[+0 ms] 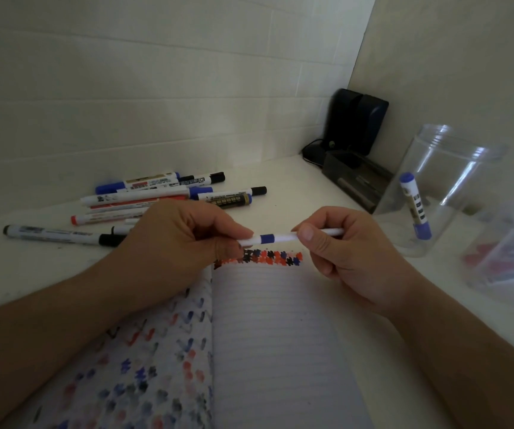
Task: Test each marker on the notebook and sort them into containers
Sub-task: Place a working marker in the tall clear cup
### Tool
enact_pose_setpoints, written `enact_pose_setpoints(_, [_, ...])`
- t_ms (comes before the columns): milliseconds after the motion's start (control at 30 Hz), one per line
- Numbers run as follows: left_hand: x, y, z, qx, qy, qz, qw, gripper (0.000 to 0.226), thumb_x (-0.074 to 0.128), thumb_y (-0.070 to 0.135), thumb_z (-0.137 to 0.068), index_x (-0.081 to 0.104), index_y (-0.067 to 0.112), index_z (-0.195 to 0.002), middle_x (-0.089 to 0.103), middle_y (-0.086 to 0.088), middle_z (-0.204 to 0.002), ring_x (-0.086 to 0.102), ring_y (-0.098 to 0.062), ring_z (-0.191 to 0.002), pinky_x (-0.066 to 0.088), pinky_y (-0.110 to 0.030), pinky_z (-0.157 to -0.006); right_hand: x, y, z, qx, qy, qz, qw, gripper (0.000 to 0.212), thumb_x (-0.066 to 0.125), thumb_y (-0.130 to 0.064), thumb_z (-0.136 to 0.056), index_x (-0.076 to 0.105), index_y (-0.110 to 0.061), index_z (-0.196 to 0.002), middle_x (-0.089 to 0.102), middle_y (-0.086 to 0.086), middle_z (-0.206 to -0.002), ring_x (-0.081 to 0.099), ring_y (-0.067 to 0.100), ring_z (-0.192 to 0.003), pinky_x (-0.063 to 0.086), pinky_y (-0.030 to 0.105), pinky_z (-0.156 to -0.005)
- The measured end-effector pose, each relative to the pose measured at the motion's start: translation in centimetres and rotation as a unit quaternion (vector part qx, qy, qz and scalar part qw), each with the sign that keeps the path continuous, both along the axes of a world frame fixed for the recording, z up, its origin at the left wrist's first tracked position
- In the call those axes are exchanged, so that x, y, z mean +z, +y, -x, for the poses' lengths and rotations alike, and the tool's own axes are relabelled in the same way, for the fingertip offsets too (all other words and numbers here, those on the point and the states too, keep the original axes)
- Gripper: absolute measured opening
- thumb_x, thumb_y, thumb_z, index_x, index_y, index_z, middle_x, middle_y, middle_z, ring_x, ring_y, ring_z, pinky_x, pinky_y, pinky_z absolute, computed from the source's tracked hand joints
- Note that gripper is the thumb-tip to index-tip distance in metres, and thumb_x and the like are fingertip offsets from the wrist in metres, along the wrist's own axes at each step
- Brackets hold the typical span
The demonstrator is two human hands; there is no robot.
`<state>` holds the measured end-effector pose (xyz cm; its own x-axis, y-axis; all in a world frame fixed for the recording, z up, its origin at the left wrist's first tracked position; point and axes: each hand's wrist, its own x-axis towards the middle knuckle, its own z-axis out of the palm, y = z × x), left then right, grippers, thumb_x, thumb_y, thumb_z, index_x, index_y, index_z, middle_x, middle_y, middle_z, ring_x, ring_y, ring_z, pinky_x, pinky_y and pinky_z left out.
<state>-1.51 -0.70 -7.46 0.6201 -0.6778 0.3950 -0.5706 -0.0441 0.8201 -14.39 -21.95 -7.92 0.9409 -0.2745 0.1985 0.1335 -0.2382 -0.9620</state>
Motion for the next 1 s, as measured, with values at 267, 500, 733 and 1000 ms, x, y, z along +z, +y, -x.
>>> enact_pose_setpoints(267, [-0.4, -0.2, -0.6, 0.022, -0.07, -0.08, 0.994, 0.033, 0.081, 0.013, -0.079, 0.071, 0.045, -0.081, 0.072, 0.028, -0.078, 0.067, 0.008, -0.082, 0.045, -0.001, -0.072, -0.4, 0.1, -0.2, -0.023, 0.022, 0.034, 0.999, 0.023, 0.07, -0.035, -0.086, 0.073, -0.012, -0.086, 0.054, -0.004, -0.051, 0.043, 0.01, -0.047, 0.038, 0.021, -0.048])
enact_pose_setpoints(500, [-0.2, 0.8, -0.2, 0.068, -0.181, -0.147, 0.97, 0.015, 0.072, 0.032, -0.091, 0.074, 0.04, -0.103, 0.07, 0.025, -0.089, 0.064, 0.007, -0.086, 0.051, -0.009, -0.075, 1.1, 1.3, 0.8, -0.068, 0.073, 0.18, 0.979, 0.016, 0.068, -0.033, -0.097, 0.071, -0.019, -0.092, 0.066, -0.009, -0.061, 0.051, 0.006, -0.052, 0.045, 0.024, -0.055])
enact_pose_setpoints(733, [5.0, -2.3, 10.1, -0.05, -0.06, -0.098, 0.992, 0.003, 0.07, 0.031, -0.093, 0.073, 0.031, -0.091, 0.075, 0.01, -0.082, 0.07, -0.007, -0.076, 0.061, -0.037, -0.077, 4.9, 0.8, 12.9, -0.138, 0.012, -0.016, 0.99, 0.006, 0.069, -0.012, -0.096, 0.07, -0.011, -0.09, 0.074, 0.012, -0.081, 0.061, 0.021, -0.057, 0.044, 0.025, -0.05])
enact_pose_setpoints(1000, [-0.1, -11.4, 33.9, -0.341, 0.042, -0.123, 0.931, 0.002, 0.073, 0.033, -0.09, 0.073, 0.035, -0.092, 0.073, 0.006, -0.08, 0.068, -0.013, -0.072, 0.059, -0.031, -0.069, -2.6, 0.6, 42.4, -0.355, -0.041, -0.187, 0.915, 0.005, 0.065, -0.007, -0.08, 0.065, -0.003, -0.083, 0.063, 0.018, -0.064, 0.056, 0.025, -0.045, 0.045, 0.025, -0.04])
